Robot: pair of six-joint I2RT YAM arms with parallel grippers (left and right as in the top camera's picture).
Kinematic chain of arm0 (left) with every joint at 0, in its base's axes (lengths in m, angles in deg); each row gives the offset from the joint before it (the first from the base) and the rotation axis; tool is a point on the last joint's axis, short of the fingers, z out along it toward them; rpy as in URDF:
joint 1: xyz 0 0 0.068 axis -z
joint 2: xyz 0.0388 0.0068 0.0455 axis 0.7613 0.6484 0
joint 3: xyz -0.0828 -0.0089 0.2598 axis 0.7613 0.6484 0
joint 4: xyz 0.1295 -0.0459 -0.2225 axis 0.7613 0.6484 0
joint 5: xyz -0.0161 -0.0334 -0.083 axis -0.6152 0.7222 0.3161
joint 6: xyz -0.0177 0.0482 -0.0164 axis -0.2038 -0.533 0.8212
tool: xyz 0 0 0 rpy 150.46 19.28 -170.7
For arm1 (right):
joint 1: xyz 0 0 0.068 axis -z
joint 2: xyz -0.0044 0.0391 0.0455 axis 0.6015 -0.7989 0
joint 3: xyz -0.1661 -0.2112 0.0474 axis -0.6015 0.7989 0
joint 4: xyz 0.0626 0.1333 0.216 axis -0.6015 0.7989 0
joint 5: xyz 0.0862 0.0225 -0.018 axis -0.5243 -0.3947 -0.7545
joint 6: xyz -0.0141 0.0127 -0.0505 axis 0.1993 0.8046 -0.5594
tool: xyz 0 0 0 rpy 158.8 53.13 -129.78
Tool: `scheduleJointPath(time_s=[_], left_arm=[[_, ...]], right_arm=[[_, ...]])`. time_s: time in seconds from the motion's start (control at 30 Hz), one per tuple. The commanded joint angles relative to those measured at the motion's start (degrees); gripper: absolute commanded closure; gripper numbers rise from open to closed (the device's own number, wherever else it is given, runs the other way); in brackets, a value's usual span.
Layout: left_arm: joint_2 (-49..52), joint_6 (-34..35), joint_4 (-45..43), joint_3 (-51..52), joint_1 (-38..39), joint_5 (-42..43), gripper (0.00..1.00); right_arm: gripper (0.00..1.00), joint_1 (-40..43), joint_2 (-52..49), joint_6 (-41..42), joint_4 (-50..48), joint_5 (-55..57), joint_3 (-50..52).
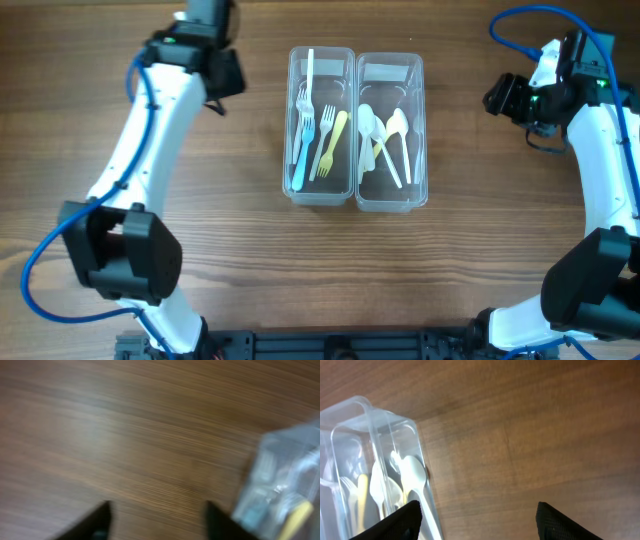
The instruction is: Pack container
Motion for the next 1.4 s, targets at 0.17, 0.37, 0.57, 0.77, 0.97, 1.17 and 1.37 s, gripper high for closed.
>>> scheduleJointPath(time_s=[0.17, 0.37, 0.57, 0.77, 0.97, 1.17, 1.37], left_arm=[[-0.94, 0.72, 1.77, 0.22, -6.38, -0.52, 0.00], [-0.94, 0.72, 1.73, 0.22, -6.32, -0.52, 0.00], [-0.94, 0.72, 1.75, 0.22, -6.32, -0.52, 0.00], [-0.94, 0.72, 1.75, 0.22, -6.32, -0.52, 0.00], [-0.94, 0.70, 1.75, 0.24, -6.32, -0.52, 0.00], [-0.94, 0.70, 1.75, 0.22, -6.32, -0.52, 0.00], [-0.94, 0.72, 1.75, 0.22, -6.32, -0.52, 0.00]], right_arm=[[0.27, -0.13, 4.09, -14.16, -1.07, -6.21, -7.58], [0.23, -0.13, 15.37, -15.13, 0.09, -8.17, -13.88], [0.01, -0.13, 27.10, -15.10, -1.46, -8.15, -13.88], [0.00, -0.13, 35.39, -14.93, 1.57, -8.15, -13.88], [0.00, -0.13, 39.06, -15.21, 6.86, -6.45, -13.86], [0.00, -0.13, 40.06, -16.65, 6.58, -7.96, -13.84], [0.00, -0.15, 43.43, -16.46, -4.35, -15.43, -4.76]])
